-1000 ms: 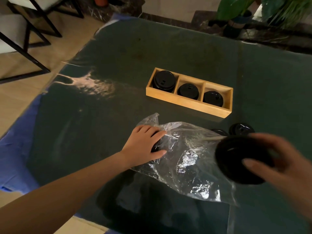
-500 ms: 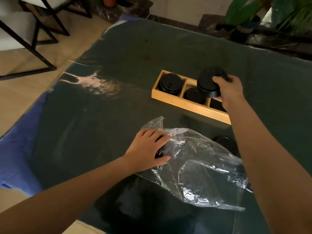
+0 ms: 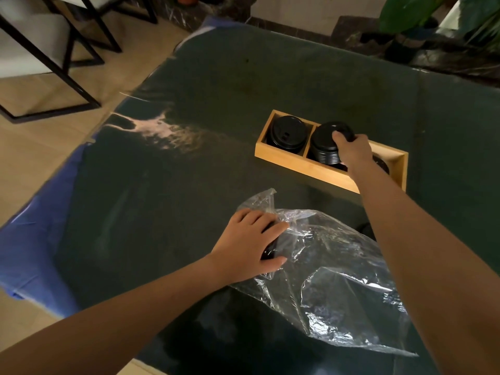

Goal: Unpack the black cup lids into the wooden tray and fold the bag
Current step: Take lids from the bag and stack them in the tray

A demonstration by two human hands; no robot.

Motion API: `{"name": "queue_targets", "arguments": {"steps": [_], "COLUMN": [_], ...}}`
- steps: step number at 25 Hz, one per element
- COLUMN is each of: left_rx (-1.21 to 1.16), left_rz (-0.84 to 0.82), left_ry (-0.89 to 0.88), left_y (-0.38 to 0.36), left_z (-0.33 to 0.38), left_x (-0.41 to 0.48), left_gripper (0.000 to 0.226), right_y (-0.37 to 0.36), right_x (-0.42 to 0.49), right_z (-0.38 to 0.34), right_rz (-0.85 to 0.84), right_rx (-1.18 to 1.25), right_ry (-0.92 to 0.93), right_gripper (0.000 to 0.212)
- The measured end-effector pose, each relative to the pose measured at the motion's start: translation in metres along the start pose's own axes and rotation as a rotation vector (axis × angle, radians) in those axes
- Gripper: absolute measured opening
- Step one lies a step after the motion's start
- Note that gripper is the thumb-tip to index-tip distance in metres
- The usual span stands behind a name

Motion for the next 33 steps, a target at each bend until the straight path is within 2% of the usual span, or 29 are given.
{"name": "queue_targets", "arguments": {"steps": [6,10,12,14,16,18,22,25,29,31,33], "left_rx": [0.01,0.012,0.016,0.018,0.021,0.021,0.027,0.031,0.023,0.021,0.019], "left_rz": [0.006,0.007,0.001,-0.004,-0.003,0.005,0.001,-0.028,-0.061,-0.071,-0.084], "left_ry": [-0.005,-0.007,-0.008,-0.004,-0.003,-0.006,-0.012,-0.008,-0.01,-0.012,-0.011], "left_y": [0.002,0.002,0.001,0.001,0.001,0.002,0.001,0.0,0.0,-0.001,-0.001], "left_z": [0.0,0.0,0.001,0.001,0.001,0.002,0.001,0.0,0.001,0.0,0.0], "left_x": [-0.001,-0.001,-0.001,0.0,0.0,0.0,-0.001,-0.001,-0.001,-0.001,-0.001], "left_gripper": [0.056,0.056,0.056,0.056,0.056,0.056,0.058,0.061,0.064,0.065,0.066], "right_y": [0.002,0.004,0.0,-0.011,-0.022,-0.027,-0.023,-0.01,0.045,0.086,0.123], "right_x": [0.0,-0.01,-0.017,-0.022,-0.022,-0.019,-0.021,-0.05,-0.132,-0.182,-0.226], "right_z": [-0.004,-0.008,-0.013,-0.012,-0.001,0.009,0.008,-0.013,-0.032,-0.019,0.013], "right_rz": [0.192,0.264,0.231,0.122,0.019,-0.014,-0.034,-0.028,-0.008,0.099,0.261], "right_rx": [-0.457,-0.543,-0.561,-0.672,-0.812,-0.851,-0.825,-0.799,-0.418,-0.242,-0.099], "right_ry": [0.055,0.21,0.397,0.553,0.59,0.568,0.574,0.716,0.848,0.863,0.748], "right_gripper": [0.062,0.058,0.054,0.054,0.055,0.056,0.059,0.057,0.044,0.033,0.025]}}
Point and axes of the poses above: each hand's wrist, its own x-axis towards the middle knuckle, its own y-axis out of the back of the hand, z = x × y, the point moved 6 cm from there along x, towards the middle knuckle, and after that the axes turned 6 degrees about x, right-handed, at the moved point
